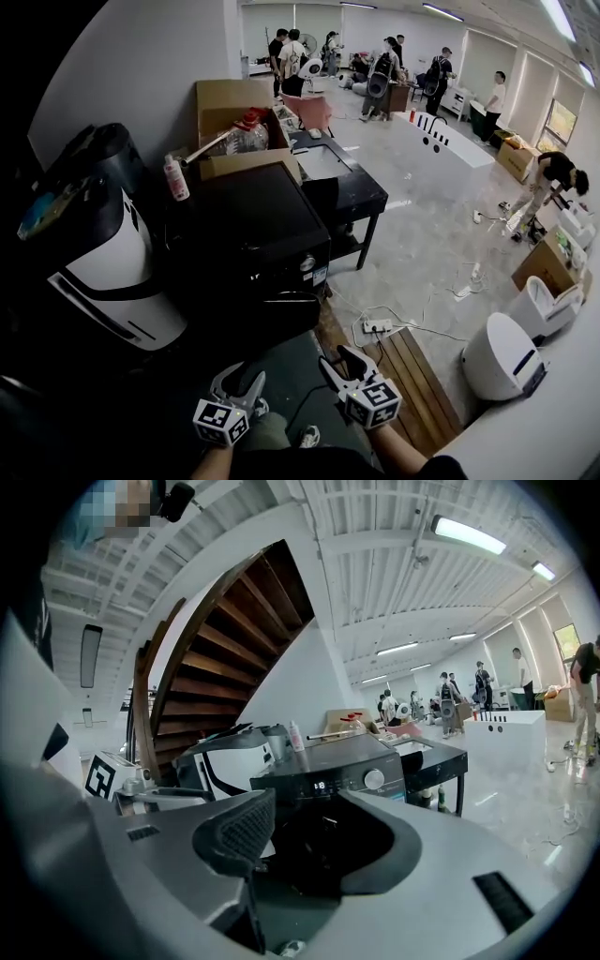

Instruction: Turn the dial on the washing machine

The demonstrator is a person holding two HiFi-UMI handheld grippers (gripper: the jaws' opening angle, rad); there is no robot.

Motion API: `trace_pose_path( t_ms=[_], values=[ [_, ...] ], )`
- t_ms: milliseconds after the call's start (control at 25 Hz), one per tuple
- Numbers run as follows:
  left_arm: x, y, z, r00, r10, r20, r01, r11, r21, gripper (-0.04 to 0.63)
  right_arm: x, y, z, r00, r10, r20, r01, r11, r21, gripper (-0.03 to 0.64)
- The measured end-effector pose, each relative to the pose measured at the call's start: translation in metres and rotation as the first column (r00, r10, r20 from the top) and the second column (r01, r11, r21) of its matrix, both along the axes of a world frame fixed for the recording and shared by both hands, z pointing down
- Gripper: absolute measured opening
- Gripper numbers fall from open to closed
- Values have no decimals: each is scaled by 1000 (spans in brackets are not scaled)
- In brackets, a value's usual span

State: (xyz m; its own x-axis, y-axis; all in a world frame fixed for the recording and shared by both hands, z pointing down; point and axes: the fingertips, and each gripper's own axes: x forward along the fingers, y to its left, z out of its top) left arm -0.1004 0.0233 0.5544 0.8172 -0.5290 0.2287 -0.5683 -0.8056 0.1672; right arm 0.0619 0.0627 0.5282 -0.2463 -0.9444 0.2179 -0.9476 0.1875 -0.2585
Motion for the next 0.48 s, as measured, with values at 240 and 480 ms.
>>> trace_pose_path(
  t_ms=[240, 480],
  values=[
    [10, -26, -11, 1000, -21, -8, 22, 1000, 21, 153, 13, -31, 6, 1000, -23, -11, 23, 1000, -13, 190],
    [32, -64, -16, 1000, 11, -23, -10, 1000, 28, 152, 30, -63, 7, 1000, 0, -21, -1, 1000, -27, 196]
  ],
)
